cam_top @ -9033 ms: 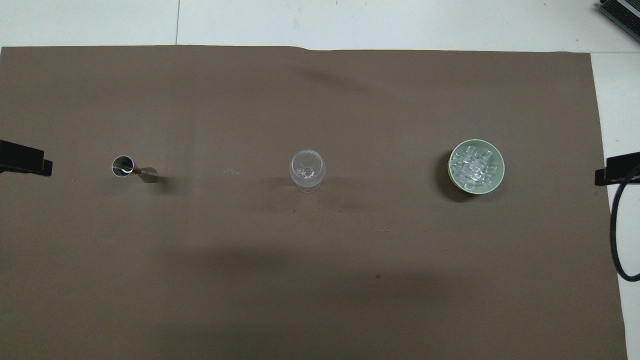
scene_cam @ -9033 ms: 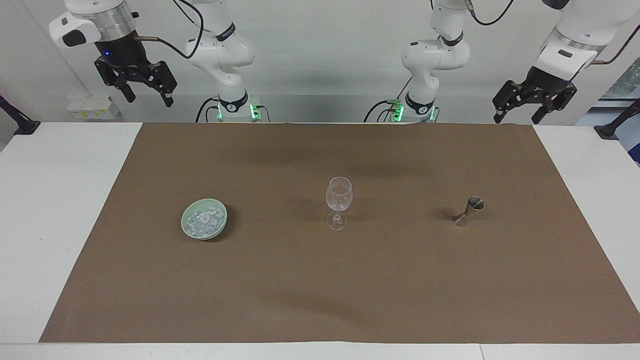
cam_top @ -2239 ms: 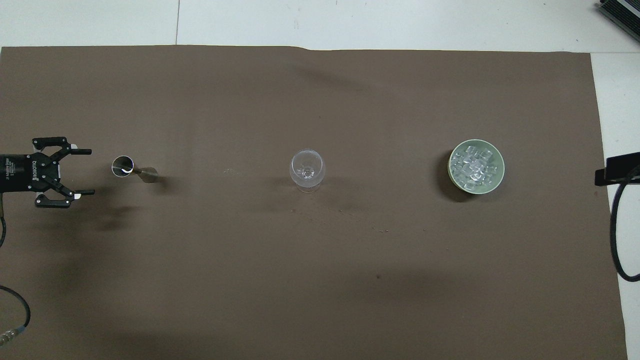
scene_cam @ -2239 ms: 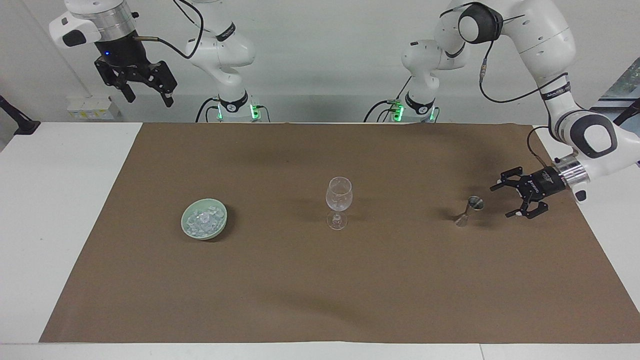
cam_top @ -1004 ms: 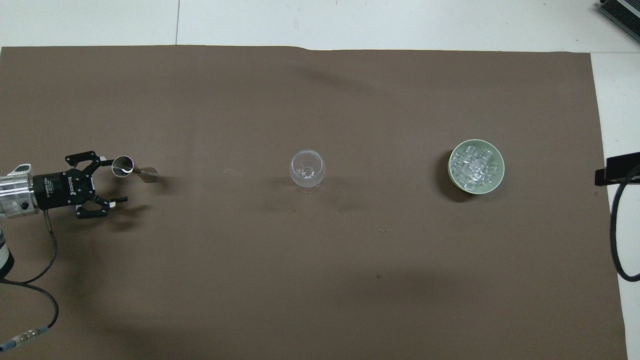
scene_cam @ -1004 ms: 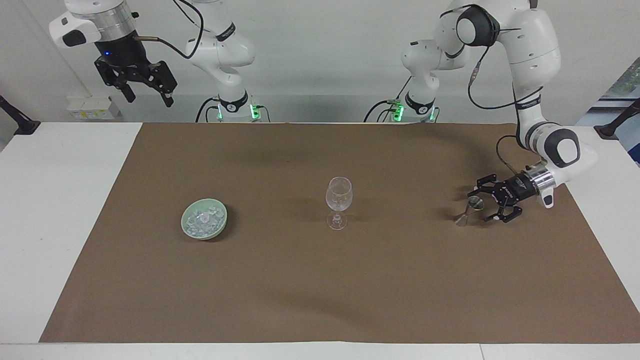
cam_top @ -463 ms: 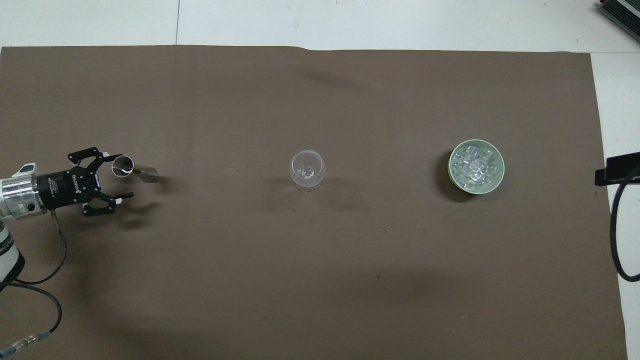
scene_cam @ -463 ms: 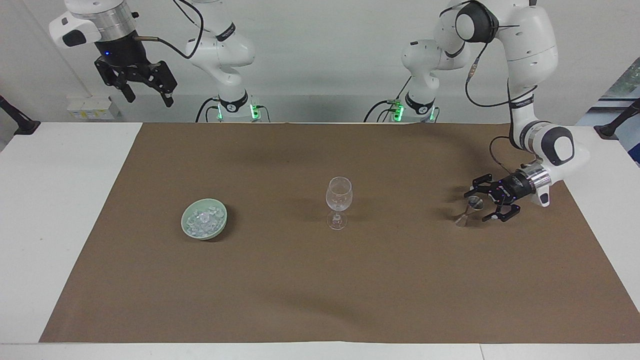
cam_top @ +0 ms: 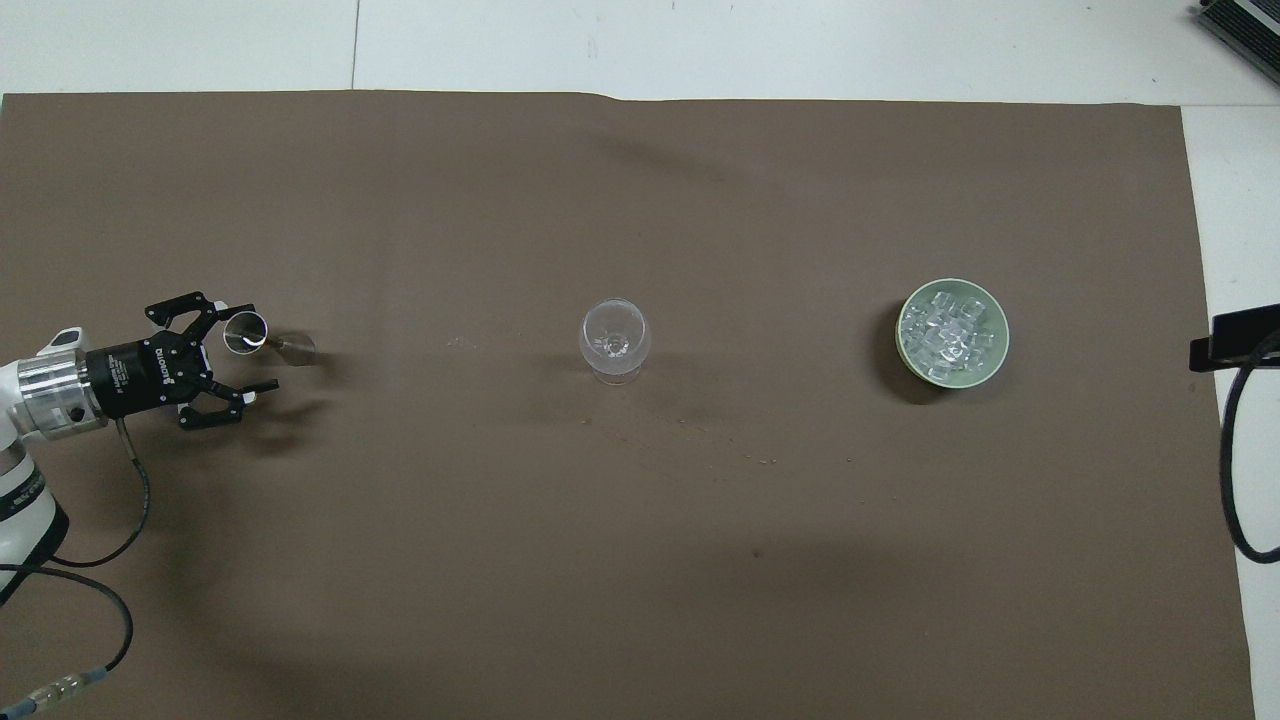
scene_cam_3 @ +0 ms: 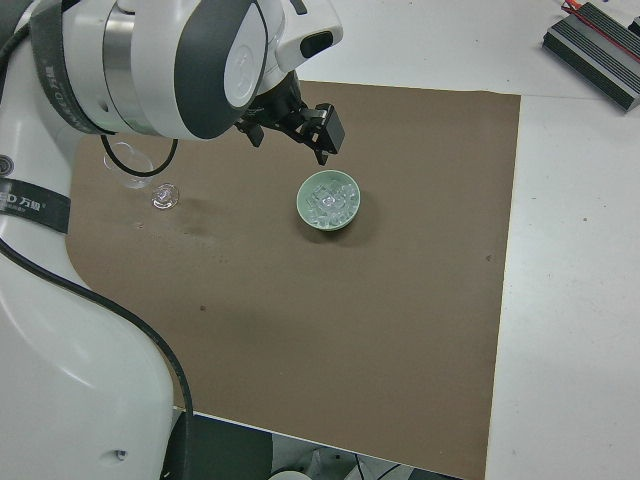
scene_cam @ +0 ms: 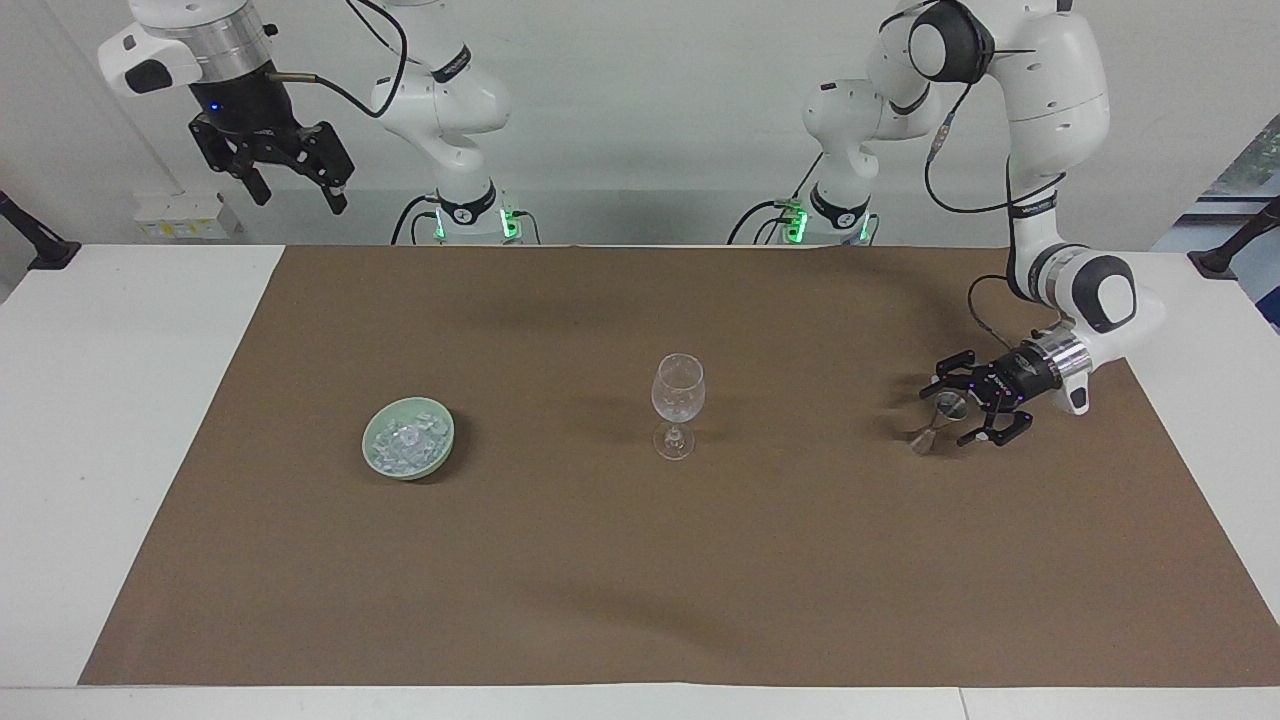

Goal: Pour wine and add ice with both arms
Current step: 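Close the left gripper around the small dark bottle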

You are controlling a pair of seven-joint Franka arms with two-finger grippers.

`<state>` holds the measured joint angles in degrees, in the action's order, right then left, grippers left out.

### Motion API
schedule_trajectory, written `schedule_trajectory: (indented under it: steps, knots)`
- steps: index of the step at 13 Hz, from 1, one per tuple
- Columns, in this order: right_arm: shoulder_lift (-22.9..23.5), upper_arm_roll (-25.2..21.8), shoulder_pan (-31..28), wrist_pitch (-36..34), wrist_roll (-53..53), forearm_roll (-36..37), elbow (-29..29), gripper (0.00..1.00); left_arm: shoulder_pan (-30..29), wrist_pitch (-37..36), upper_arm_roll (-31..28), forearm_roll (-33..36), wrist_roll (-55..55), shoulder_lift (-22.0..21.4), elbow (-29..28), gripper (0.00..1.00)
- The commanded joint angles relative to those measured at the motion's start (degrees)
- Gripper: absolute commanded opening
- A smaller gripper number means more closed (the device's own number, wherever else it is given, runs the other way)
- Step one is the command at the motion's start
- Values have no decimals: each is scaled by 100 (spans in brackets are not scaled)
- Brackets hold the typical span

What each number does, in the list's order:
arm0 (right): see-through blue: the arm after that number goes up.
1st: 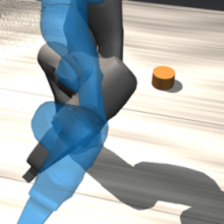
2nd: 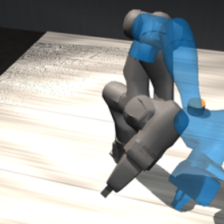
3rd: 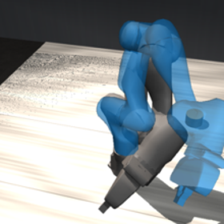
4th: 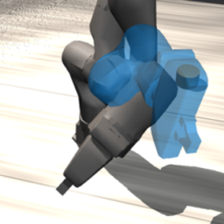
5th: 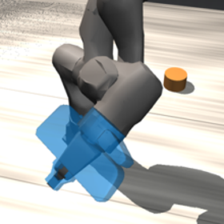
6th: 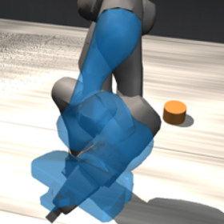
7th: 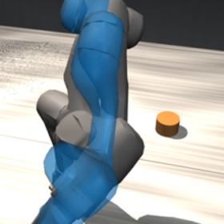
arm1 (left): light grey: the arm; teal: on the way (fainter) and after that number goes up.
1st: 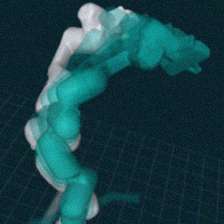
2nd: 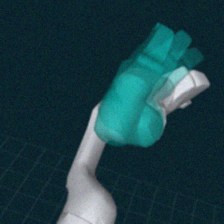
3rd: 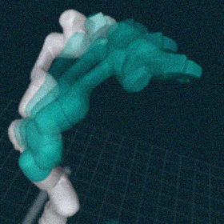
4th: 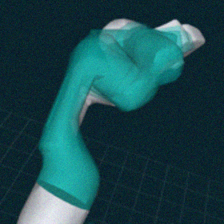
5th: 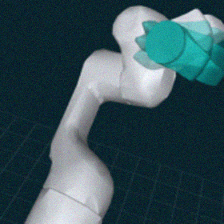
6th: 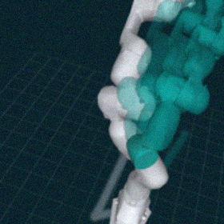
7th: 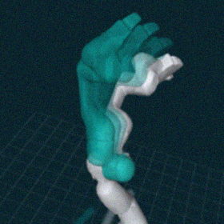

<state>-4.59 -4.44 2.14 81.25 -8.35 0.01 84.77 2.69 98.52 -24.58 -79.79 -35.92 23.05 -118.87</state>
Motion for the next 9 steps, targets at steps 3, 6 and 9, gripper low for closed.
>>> schedule_trajectory:
  steps: [3,6,9]
  knots:
    - [-77,-13,-21,-4,114,-115,75,100,73,273,59,-125,85,-178,-224,100]
    - [-77,-13,-21,5,114,-115,75,100,65,256,50,-125,76,-178,-215,87]
    - [-77,-13,-21,5,114,-115,75,100,65,273,50,-125,76,-178,-215,80]
